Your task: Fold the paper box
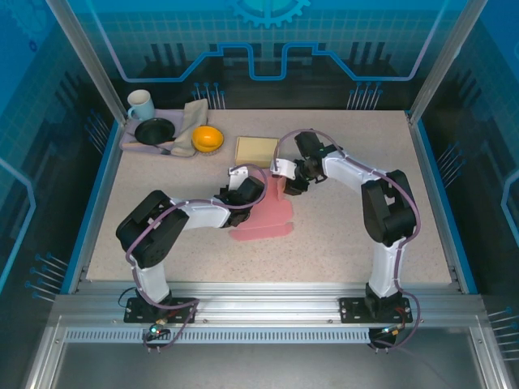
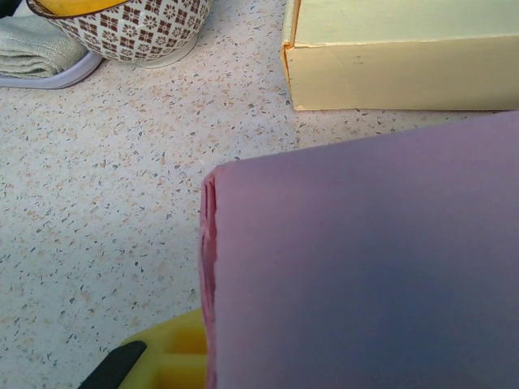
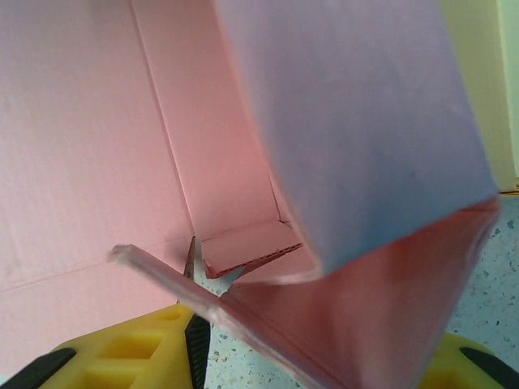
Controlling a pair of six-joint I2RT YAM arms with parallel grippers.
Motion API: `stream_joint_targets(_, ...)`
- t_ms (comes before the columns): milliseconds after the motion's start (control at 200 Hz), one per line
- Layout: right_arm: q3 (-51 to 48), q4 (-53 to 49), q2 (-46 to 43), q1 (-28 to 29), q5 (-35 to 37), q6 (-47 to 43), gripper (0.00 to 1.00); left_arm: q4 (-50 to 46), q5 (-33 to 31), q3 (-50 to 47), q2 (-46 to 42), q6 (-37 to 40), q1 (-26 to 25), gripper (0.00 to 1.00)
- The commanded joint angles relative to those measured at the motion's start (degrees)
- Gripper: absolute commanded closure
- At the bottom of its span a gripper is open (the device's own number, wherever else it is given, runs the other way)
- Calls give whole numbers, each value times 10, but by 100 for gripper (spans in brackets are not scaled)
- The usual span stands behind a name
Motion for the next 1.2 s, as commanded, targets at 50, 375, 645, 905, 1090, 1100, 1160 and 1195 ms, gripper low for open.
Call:
stream_joint_targets(50, 7, 17, -18, 6, 1, 97, 58, -48, 22, -3, -3, -3, -5, 87)
stream_joint_targets(375, 18, 11, -10, 8, 46, 219, 58, -50, 24, -3, -7, -5, -6, 87)
stream_joint_targets(645, 20, 17, -6, 30, 67, 307, 58, -63, 26, 10, -8, -11, -5, 87)
stream_joint_targets(905, -3, 65, -18, 47, 60, 343, 59, -72, 29, 19, -11, -14, -6, 87)
stream_joint_targets(1090, -11, 111, -5, 57, 106, 409, 59, -77, 33, 20, -16, -19, -7, 87)
stream_joint_targets(1100, -13, 115, -4, 58, 107, 411, 59, -77, 33, 20, -17, -20, -7, 87)
stream_joint_targets(1160, -35, 155, -6, 67, 126, 413, 59, -80, 35, 20, -18, -22, -8, 87)
stream_joint_targets(1195, -52, 184, -11, 71, 140, 413, 59, -81, 37, 20, -19, -22, -8, 87)
